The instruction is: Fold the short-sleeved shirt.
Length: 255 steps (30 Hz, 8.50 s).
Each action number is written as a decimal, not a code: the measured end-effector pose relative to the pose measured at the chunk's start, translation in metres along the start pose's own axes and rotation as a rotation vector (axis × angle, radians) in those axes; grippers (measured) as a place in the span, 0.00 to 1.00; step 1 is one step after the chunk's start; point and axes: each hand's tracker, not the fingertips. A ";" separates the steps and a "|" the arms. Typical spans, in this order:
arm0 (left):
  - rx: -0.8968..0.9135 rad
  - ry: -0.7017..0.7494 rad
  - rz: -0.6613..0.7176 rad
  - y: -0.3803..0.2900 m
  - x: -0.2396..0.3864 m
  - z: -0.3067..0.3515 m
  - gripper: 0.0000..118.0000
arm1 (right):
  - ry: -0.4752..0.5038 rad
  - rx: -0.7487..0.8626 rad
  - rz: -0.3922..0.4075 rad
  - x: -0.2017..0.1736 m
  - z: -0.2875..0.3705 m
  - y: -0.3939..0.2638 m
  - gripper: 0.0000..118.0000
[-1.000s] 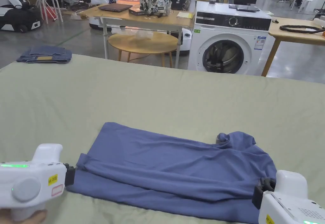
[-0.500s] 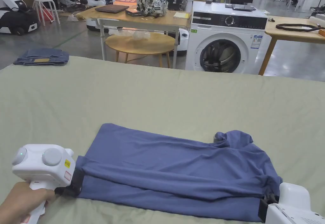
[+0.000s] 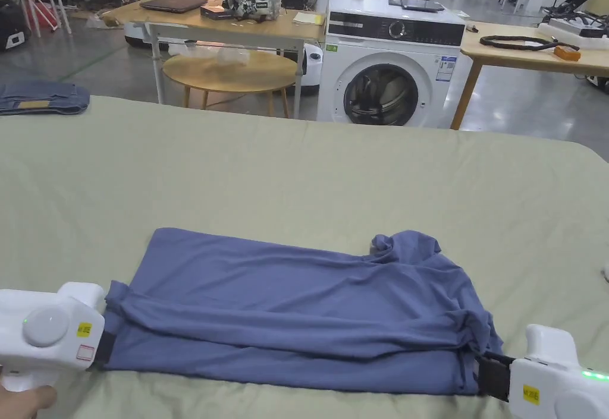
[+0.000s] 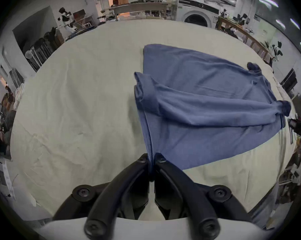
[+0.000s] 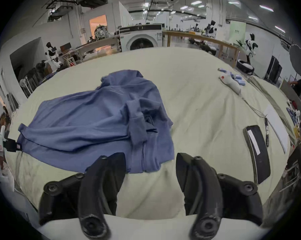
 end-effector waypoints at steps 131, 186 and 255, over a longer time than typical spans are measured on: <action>0.207 -0.087 0.033 0.090 0.027 -0.006 0.00 | 0.022 -0.110 0.111 -0.028 -0.086 0.137 0.27; 0.207 -0.195 0.070 -0.063 -0.025 0.067 0.00 | 0.029 -0.046 0.132 0.019 0.103 -0.013 0.00; 0.276 -0.366 0.259 -0.070 -0.065 0.061 0.04 | 0.049 0.691 0.119 -0.152 0.086 -0.001 0.00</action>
